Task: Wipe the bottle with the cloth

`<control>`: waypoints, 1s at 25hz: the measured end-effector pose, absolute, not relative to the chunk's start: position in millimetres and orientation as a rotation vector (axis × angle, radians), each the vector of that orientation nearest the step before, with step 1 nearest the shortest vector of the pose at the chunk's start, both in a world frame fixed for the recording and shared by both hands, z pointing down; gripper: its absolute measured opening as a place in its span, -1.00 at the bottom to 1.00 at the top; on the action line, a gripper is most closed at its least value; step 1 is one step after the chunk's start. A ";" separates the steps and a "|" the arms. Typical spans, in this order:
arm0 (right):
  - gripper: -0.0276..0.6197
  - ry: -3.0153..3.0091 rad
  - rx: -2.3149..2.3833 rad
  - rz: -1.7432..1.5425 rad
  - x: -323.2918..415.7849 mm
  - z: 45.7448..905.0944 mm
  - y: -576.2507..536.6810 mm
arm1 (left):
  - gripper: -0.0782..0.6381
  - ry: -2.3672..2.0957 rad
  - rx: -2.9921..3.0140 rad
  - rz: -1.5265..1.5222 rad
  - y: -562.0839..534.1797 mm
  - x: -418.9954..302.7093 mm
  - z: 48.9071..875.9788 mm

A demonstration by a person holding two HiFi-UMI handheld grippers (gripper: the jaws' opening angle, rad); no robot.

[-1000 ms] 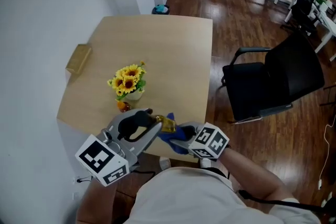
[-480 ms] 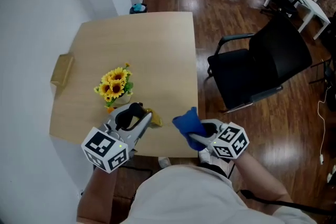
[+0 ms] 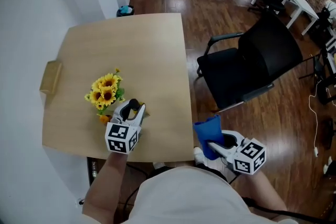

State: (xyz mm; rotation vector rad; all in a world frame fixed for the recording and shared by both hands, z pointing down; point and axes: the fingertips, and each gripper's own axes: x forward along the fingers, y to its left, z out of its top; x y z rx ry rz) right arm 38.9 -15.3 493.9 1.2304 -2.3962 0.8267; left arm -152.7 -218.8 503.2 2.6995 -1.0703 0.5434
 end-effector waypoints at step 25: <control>-0.44 -2.541 1.060 0.771 89.3 481.7 -22.4 | -0.07 -1.497 2.522 0.650 -206.9 -180.5 527.7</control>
